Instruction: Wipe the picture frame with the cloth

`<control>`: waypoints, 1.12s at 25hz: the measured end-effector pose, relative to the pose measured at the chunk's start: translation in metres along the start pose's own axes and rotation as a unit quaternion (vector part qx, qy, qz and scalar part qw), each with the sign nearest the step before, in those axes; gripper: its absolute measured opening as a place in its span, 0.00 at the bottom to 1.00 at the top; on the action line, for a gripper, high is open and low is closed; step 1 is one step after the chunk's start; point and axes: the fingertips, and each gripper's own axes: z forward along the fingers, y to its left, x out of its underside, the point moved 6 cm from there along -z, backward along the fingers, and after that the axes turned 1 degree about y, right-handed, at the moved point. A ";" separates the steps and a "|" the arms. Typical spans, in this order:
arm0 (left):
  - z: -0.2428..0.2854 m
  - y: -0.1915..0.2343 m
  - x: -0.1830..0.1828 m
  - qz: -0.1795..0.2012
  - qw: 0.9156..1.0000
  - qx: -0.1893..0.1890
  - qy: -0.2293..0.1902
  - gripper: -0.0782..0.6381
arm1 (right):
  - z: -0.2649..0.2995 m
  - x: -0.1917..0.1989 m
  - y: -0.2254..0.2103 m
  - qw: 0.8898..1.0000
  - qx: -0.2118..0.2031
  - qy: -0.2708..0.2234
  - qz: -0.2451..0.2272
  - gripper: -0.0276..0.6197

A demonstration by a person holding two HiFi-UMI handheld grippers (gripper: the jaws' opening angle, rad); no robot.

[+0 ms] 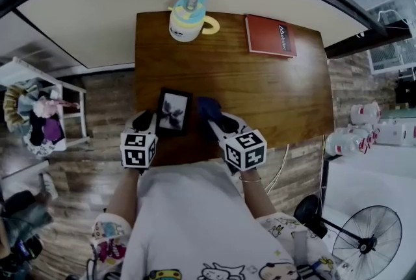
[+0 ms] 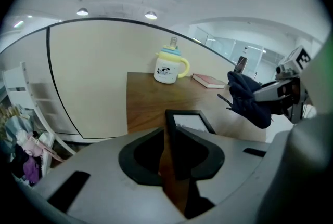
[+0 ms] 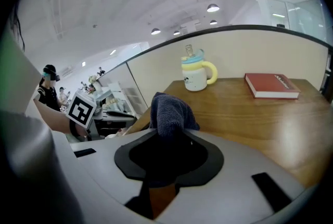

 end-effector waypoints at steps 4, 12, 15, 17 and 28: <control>-0.019 0.002 -0.014 -0.011 0.999 -0.012 -0.028 0.20 | -0.007 -0.026 0.003 0.999 -0.005 -0.029 -0.030 0.17; -0.061 -0.004 -0.062 0.002 0.994 -0.019 -0.103 0.19 | -0.033 -0.082 0.014 0.989 -0.006 -0.111 -0.098 0.17; -0.079 -0.009 -0.081 0.010 0.990 -0.018 -0.138 0.19 | -0.042 -0.097 0.020 0.982 -0.006 -0.143 -0.123 0.17; -0.090 -0.013 -0.090 0.014 0.987 -0.018 -0.157 0.19 | -0.047 -0.104 0.023 0.978 -0.005 -0.160 -0.136 0.17; -0.134 -0.027 -0.107 0.034 0.978 -0.030 -0.203 0.16 | -0.058 -0.103 0.034 0.965 -0.009 -0.209 -0.158 0.17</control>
